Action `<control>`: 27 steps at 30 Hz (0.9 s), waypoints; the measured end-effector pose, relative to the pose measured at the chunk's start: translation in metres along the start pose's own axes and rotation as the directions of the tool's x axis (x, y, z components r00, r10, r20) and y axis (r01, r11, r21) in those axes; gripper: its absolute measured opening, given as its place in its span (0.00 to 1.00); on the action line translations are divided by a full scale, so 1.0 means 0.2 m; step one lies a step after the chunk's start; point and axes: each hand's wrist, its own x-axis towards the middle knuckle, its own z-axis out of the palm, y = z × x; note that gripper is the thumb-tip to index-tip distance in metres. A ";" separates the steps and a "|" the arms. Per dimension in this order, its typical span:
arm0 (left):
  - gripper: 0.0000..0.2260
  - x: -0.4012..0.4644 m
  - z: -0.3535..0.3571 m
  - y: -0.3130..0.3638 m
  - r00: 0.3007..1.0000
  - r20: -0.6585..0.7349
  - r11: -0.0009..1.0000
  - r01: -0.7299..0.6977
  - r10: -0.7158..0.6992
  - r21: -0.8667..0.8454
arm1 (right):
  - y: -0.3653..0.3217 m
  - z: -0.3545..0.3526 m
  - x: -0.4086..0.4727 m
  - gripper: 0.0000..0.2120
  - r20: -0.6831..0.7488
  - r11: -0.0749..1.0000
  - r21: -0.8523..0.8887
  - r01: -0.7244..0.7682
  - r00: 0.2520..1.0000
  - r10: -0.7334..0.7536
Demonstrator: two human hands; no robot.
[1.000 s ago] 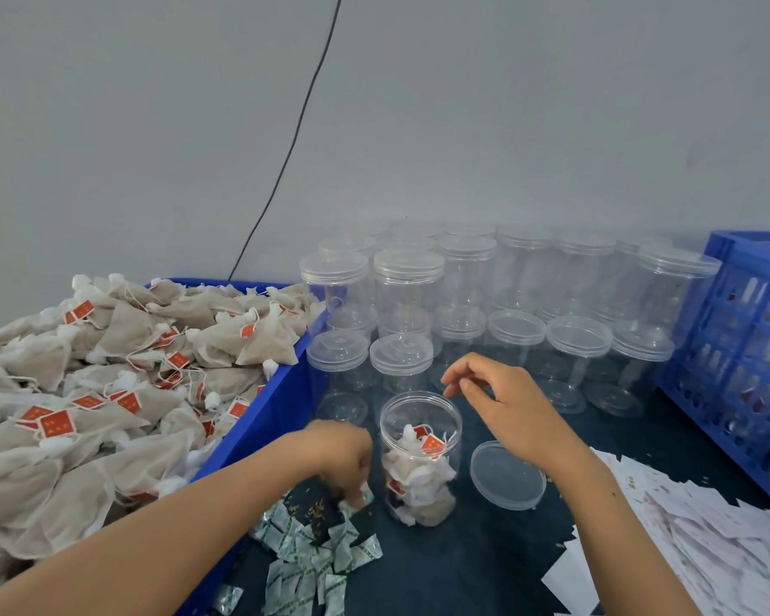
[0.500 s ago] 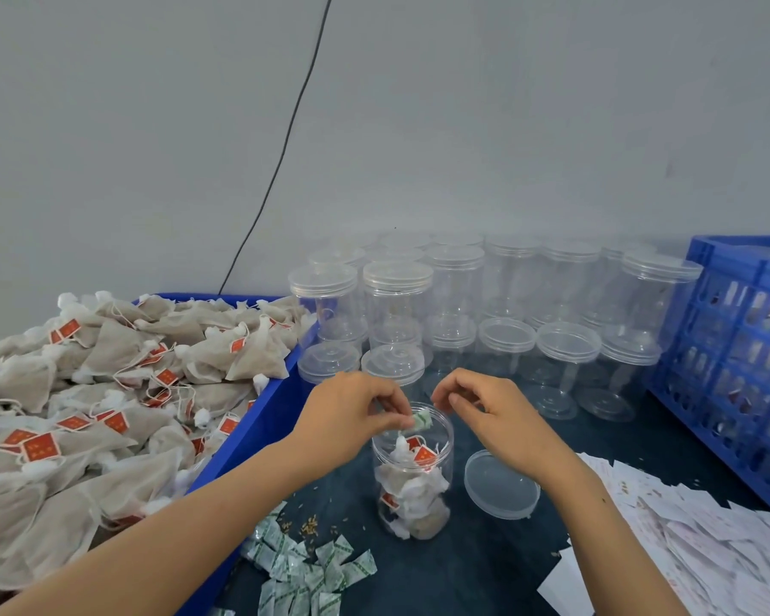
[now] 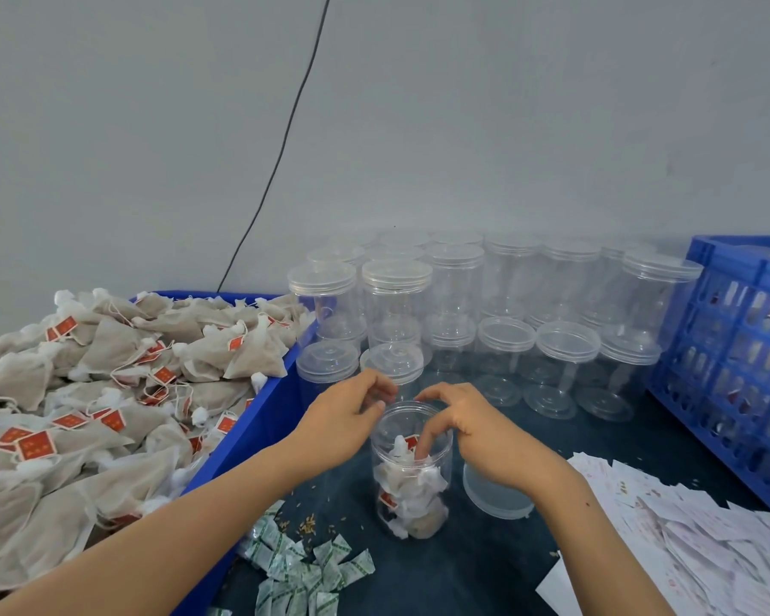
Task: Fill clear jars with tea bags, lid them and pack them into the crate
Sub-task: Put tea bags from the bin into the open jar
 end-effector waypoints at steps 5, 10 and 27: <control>0.14 0.00 0.01 -0.02 0.962 0.256 0.948 0.168 -0.098 -0.269 | 0.00 0.07 0.03 0.26 0.071 0.998 -0.046 -0.051 0.996 0.054; 0.35 -0.01 0.03 -0.05 0.903 0.428 0.934 0.181 -0.034 -0.307 | 0.03 0.01 0.01 0.30 -0.006 0.984 0.174 -0.042 0.999 0.044; 0.38 -0.06 0.18 0.03 0.982 0.186 0.977 0.003 0.038 -0.215 | 0.52 -0.09 -0.19 0.16 -0.193 0.774 0.388 -0.500 0.777 0.599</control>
